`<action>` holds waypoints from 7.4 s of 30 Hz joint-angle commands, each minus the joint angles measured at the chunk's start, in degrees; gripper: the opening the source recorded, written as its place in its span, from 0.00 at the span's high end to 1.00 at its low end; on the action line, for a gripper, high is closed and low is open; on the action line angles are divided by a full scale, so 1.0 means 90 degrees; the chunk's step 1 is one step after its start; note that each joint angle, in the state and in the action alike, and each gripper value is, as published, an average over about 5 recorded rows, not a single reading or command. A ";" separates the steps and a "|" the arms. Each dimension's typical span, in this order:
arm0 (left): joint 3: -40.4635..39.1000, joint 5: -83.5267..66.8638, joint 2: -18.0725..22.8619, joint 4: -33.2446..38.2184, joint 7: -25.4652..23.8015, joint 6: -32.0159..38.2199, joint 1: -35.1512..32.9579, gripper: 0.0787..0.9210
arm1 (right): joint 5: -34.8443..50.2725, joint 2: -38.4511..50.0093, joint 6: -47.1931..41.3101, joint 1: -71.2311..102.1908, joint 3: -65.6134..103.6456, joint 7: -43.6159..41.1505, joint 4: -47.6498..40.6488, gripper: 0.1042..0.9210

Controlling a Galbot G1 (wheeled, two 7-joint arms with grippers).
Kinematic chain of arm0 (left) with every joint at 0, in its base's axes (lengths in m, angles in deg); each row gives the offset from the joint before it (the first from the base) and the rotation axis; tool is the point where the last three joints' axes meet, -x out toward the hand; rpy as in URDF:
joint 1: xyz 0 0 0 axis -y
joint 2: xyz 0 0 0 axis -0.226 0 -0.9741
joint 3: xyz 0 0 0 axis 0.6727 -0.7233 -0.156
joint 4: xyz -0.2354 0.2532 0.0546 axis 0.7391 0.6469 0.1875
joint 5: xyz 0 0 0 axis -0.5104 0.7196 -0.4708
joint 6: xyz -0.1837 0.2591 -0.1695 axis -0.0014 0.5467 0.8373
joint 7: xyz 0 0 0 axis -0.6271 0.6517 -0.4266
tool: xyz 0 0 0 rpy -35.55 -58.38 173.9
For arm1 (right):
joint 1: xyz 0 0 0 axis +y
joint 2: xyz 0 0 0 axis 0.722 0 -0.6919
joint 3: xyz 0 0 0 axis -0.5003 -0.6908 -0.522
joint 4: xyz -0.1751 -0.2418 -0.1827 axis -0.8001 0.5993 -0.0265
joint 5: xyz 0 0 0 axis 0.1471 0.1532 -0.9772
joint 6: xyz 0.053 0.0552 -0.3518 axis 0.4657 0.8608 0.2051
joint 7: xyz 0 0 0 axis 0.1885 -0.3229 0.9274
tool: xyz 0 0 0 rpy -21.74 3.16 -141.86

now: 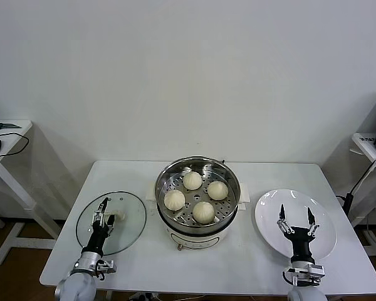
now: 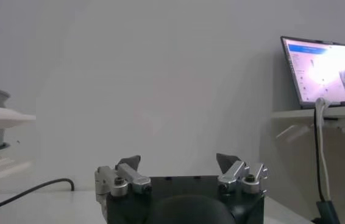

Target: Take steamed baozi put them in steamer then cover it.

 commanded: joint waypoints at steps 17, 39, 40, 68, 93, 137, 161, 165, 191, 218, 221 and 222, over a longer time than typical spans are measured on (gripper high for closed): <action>-0.0129 -0.0157 -0.0014 -0.0323 -0.0113 -0.0089 0.0313 0.15 | -0.0072 -0.0063 0.0014 0.0006 0.0006 -0.0007 0.0016 0.12; -0.0190 -0.0396 0.0046 -0.0556 -0.0063 -0.0038 0.0400 0.86 | -0.0093 -0.0114 0.0005 0.0074 0.0005 -0.0001 0.0172 0.12; -0.0160 -0.0411 0.0045 -0.0471 -0.0047 -0.0025 0.0370 0.87 | -0.0102 -0.0120 0.0004 0.0077 0.0002 -0.0003 0.0183 0.12; -0.1944 -0.0704 -0.0640 0.5262 -0.1594 -0.2430 0.0036 0.87 | -0.0060 -0.0052 -0.0155 0.0166 0.0091 0.0049 0.0495 0.12; -0.4925 0.0769 0.0628 0.3462 -0.3724 -0.4287 0.2106 0.87 | -0.0173 -0.0254 -0.0186 -0.0072 0.0172 0.0101 0.0044 0.12; -0.4660 0.1949 0.1170 0.2360 -0.4206 -0.4262 0.2178 0.87 | -0.0220 -0.0295 -0.0129 -0.0093 0.0175 0.0067 -0.0087 0.12; -0.4599 0.1978 0.1217 0.2194 -0.4101 -0.4189 0.2123 0.87 | -0.0218 -0.0295 -0.0119 -0.0109 0.0176 0.0062 -0.0098 0.12; -0.4585 0.2004 0.1223 0.2187 -0.4102 -0.4174 0.2109 0.87 | -0.0219 -0.0297 -0.0117 -0.0111 0.0174 0.0057 -0.0095 0.12; -0.4472 0.1969 0.1225 0.2482 -0.4035 -0.4116 0.1852 0.47 | -0.0199 -0.0307 -0.0112 -0.0092 0.0154 -0.0009 -0.0060 0.12; -0.3444 0.0058 -0.0123 0.5128 -0.3634 -0.4026 0.0379 0.12 | -0.0200 -0.0048 -0.0744 -0.0101 -0.0005 0.0337 0.0227 0.12; -0.2518 -0.1597 -0.0045 0.5330 -0.2960 -0.3843 0.0125 0.12 | -0.0017 -0.0002 -0.0879 -0.0051 -0.0002 0.0256 0.0373 0.12; -0.2181 -0.2228 -0.0020 0.5327 -0.2738 -0.3726 0.0056 0.12 | 0.0022 0.0006 -0.0877 -0.0034 -0.0001 0.0215 0.0408 0.12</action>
